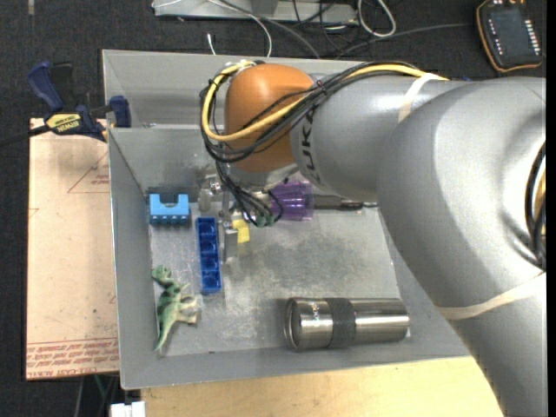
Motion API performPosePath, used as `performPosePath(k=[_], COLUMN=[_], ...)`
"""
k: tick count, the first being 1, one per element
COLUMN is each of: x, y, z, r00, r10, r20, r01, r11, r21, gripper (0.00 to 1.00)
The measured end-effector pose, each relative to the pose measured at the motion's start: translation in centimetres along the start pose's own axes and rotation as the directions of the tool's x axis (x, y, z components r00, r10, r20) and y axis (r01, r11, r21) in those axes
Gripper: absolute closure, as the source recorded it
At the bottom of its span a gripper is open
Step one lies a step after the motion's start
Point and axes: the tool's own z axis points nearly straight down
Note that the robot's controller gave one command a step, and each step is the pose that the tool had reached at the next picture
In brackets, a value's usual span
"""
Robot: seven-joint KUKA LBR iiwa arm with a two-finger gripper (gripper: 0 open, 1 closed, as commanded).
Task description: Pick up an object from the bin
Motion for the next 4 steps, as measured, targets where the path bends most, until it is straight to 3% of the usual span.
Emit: performPosePath(k=[1,2,3,4], x=[0.4,0.3,-0.4,-0.4], y=[1.3,0.4,0.8,0.6], z=[0.0,0.5,0.8,1.2], r00=[0.978,0.956,0.971,0.998], r10=[0.210,0.295,0.240,0.062], r20=[-0.002,0.000,0.001,0.001], r01=[-0.210,-0.295,-0.240,-0.062], r11=[0.978,0.956,0.971,0.998], r21=[-0.001,-0.004,0.004,-0.001], gripper=[0.00,0.00,0.00,0.00])
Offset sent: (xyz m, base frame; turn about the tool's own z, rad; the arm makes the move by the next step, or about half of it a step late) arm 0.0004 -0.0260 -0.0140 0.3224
